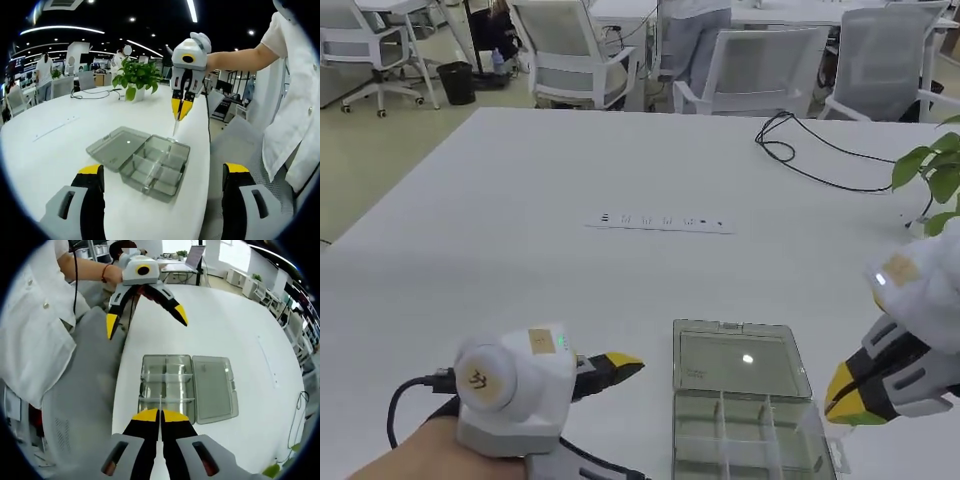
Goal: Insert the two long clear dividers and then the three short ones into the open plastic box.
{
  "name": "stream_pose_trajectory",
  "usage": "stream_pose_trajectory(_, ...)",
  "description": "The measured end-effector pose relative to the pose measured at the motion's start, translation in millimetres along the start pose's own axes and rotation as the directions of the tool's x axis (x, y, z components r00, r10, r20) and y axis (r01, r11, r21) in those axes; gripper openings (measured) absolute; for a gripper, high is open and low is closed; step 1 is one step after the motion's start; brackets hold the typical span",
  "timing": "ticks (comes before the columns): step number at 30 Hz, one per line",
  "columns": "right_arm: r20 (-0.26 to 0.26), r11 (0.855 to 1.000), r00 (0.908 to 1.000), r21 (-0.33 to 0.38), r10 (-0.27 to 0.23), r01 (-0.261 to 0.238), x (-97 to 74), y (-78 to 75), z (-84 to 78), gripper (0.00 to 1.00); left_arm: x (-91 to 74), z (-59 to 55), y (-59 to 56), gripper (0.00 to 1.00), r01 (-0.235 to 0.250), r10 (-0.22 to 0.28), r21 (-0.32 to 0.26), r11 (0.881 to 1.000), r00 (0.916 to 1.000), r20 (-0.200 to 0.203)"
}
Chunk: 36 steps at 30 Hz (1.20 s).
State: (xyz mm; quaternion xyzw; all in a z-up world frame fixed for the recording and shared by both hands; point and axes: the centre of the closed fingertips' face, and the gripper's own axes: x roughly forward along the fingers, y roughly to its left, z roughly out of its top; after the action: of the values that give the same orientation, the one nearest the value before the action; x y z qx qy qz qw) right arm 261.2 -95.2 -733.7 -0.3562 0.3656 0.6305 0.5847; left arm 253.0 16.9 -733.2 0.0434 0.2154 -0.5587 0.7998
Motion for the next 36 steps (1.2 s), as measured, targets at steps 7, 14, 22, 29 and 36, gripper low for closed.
stream_pose_trajectory(7,-0.025,1.0,0.9996,-0.008,-0.012,0.012,18.9,-9.4,-10.0,0.03,0.4,-2.2,0.3,1.0,0.001,-0.001,-0.003,1.0,1.0,-0.001)
stream_pose_trajectory(14,-0.035,1.0,0.9994,0.003,0.001,-0.001,27.1,-13.6,-14.5,0.03,1.3,-2.5,-0.4,1.0,0.0,0.0,-0.01,1.0,1.0,0.005)
stream_pose_trajectory(22,-0.052,1.0,0.9986,0.006,0.009,-0.009,32.6,-14.2,-18.8,0.03,2.0,-2.7,-2.8,1.0,-0.001,0.001,-0.019,1.0,0.9999,0.011)
stream_pose_trajectory(29,-0.059,1.0,0.9982,0.009,0.008,-0.008,35.4,-14.9,-19.8,0.03,1.7,-2.5,-2.9,1.0,-0.003,0.003,-0.023,1.0,0.9999,0.015)
stream_pose_trajectory(36,-0.059,1.0,0.998,0.02,0.021,-0.02,40.5,-16.5,-24.0,0.03,1.4,-2.7,-3.6,1.0,-0.003,0.004,-0.022,1.0,0.9999,0.016)
